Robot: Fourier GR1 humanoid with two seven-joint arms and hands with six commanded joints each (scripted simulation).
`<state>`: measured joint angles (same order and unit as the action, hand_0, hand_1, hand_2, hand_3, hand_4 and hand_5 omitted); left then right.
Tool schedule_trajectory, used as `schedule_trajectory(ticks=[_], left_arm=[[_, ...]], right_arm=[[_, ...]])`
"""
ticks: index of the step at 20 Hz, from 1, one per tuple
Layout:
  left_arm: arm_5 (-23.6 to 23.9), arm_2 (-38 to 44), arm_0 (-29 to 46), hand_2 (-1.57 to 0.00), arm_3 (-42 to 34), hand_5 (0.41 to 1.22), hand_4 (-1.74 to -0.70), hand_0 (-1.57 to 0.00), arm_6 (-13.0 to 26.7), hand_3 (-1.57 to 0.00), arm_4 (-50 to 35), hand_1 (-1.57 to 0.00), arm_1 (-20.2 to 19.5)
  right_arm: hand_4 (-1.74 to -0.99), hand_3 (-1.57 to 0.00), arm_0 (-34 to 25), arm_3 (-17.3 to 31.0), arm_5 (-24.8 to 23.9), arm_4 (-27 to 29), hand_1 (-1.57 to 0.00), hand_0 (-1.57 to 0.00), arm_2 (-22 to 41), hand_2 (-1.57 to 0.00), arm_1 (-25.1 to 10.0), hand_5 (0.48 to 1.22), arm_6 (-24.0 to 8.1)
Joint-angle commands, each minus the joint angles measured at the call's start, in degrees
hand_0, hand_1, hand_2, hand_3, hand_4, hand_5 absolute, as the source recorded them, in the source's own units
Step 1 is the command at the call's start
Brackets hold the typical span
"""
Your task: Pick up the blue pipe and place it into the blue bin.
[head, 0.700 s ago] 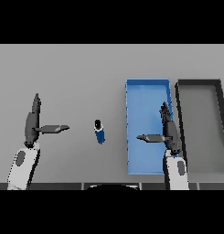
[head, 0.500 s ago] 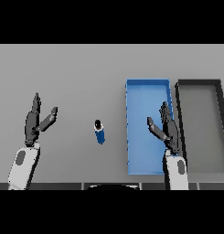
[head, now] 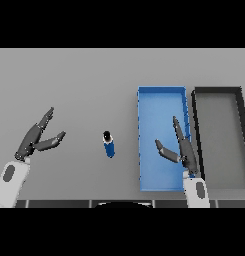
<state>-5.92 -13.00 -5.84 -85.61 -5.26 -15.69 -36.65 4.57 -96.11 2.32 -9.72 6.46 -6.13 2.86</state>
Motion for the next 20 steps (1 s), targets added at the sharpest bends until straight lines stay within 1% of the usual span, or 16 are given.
schedule_trajectory(ticks=[1, 3, 4, 6, 8, 9, 10, 11, 12, 14, 15, 16, 17, 18, 19, 20], left_arm=[[-1.0, 0.0, 0.5, 0.0, -0.4, 0.604, -1.08, 0.0, -0.5, 0.0, -0.8, 0.0, -0.3], [-3.6, -1.3, 0.7, 0.0, -1.7, 0.596, -1.09, 0.0, -0.9, 0.0, -1.0, 0.0, -0.9], [-5.1, -2.1, 1.2, 0.0, -3.1, 0.583, -1.1, 0.0, -1.2, 0.0, -1.3, 0.0, -1.4], [-7.5, -4.3, 2.7, 0.0, -5.0, 0.554, -1.1, 0.0, -2.4, 0.0, -0.7, 0.0, -1.4], [-8.6, -6.4, 2.9, 0.0, -7.0, 0.514, -1.12, 0.0, -0.4, 0.0, -0.8, 0.0, -0.7], [-9.2, -8.0, 3.0, 0.0, -7.9, 0.503, -1.14, 0.0, -0.4, 0.0, 0.0, 0.0, 0.0], [-9.2, -9.5, 2.6, 0.0, -8.4, 0.497, -1.16, 0.0, 0.5, 0.0, 0.8, 0.0, 1.3], [-8.8, -10.9, 2.9, 0.0, -8.4, 0.49, -1.17, 0.0, 0.2, 0.0, 2.5, 0.0, 2.4], [-8.6, -11.6, 2.5, 0.0, -8.2, 0.484, -1.18, 0.0, 0.4, 0.0, 3.6, 0.0, 3.0], [-7.8, -12.9, 2.4, 0.0, -9.0, 0.469, -1.18, 0.0, 0.1, 0.0, 5.5, 0.0, 4.1], [-7.3, -13.7, 2.4, 0.0, -8.7, 0.466, -1.19, 0.0, -0.3, 0.0, 6.4, 0.0, 5.3], [-6.8, -14.4, 2.3, 0.0, -7.6, 0.464, -1.19, 0.0, 0.0, 0.0, 7.4, 0.0, 6.4], [-6.6, -14.9, 1.5, 0.0, -6.7, 0.463, -1.19, 0.0, 0.9, 0.0, 7.6, 0.0, 7.8], [-6.1, -15.5, 1.0, 0.0, -5.8, 0.465, -1.19, 0.0, 0.7, 0.0, 8.6, 0.0, 9.1], [-6.0, -16.2, 0.0, 0.0, -3.8, 0.467, -1.2, 0.0, 1.4, 0.0, 8.9, 0.0, 11.1], [-6.2, -16.1, -0.9, 0.0, -2.4, 0.468, -1.21, 0.0, 1.9, 0.0, 8.7, 0.0, 12.1]], right_arm=[[-1.186, 0.0, -0.1, 0.1, -0.4, -0.3, 0.0, 0.0, 0.0, 0.0, 0.1, 0.601, -0.7], [-1.186, 0.0, -0.8, 0.0, -0.4, -0.5, 0.0, 0.0, 0.0, 0.0, -0.2, 0.598, -1.4], [-1.187, 0.0, -0.9, 0.4, 0.0, -0.4, 0.0, 0.0, -0.3, 0.0, -0.8, 0.6, -0.7], [-1.198, 0.0, -1.2, 0.8, 0.3, -0.2, 0.0, 0.0, -0.4, 0.0, -1.0, 0.607, 0.5], [-1.205, 0.0, -0.7, 0.6, 0.3, -0.7, 0.0, 0.0, 0.5, 0.0, -0.2, 0.611, 0.9], [-1.208, 0.0, -0.7, 0.7, 0.4, -0.5, 0.0, 0.0, 0.2, 0.0, -0.5, 0.611, 0.8], [-1.208, 0.0, -0.6, 0.2, 0.4, -0.6, 0.0, 0.0, 0.3, 0.0, -0.6, 0.612, 0.5], [-1.211, 0.0, -0.9, -0.4, 0.5, -0.1, 0.0, 0.0, -0.1, 0.0, -1.0, 0.613, 0.0], [-1.212, 0.0, -0.9, -0.7, 0.4, -0.4, 0.0, 0.0, 0.3, 0.0, -0.6, 0.613, -0.5], [-1.221, 0.0, -0.4, -0.9, 0.4, -0.2, 0.0, 0.0, 0.5, 0.0, -0.2, 0.618, -0.3], [-1.223, 0.0, 0.2, -1.4, 0.7, 0.0, 0.0, 0.0, 0.3, 0.0, -0.6, 0.619, -0.1], [-1.223, 0.0, 0.7, -1.3, 0.6, -0.3, 0.0, 0.0, 0.8, 0.0, 0.0, 0.62, -0.5], [-1.228, 0.0, 1.1, -2.1, 0.4, -0.5, 0.0, 0.0, 1.1, 0.0, 0.3, 0.621, -0.3], [-1.23, 0.0, 1.1, -2.6, 0.3, -0.7, 0.0, 0.0, 1.2, 0.0, 0.2, 0.622, -0.9], [-1.231, 0.0, 1.4, -2.4, 0.4, -0.5, 0.0, 0.0, 0.9, 0.0, -0.1, 0.623, -0.5], [-1.229, 0.0, 2.0, -2.6, 0.2, -0.9, 0.0, 0.0, 1.2, 0.0, 0.2, 0.622, -0.1]])
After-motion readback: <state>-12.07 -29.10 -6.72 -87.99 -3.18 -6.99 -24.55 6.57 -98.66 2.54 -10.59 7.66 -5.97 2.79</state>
